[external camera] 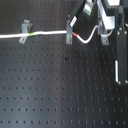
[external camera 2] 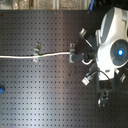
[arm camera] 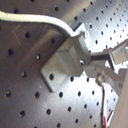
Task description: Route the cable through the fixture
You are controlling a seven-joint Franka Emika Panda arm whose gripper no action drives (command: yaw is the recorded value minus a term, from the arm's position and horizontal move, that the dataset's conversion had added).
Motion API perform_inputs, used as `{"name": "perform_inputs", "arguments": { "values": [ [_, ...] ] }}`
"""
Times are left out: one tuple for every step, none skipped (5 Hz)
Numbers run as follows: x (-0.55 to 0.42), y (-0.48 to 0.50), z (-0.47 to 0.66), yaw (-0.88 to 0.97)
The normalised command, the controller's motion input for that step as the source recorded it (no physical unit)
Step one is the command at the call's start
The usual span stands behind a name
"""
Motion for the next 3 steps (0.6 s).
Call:
{"name": "perform_inputs", "arguments": {
  "values": [
    [-0.303, -0.076, -0.01, 0.42],
    [-0.316, -0.005, 0.1, 0.69],
    [-0.032, -0.001, -0.26, 0.3]
  ]
}}
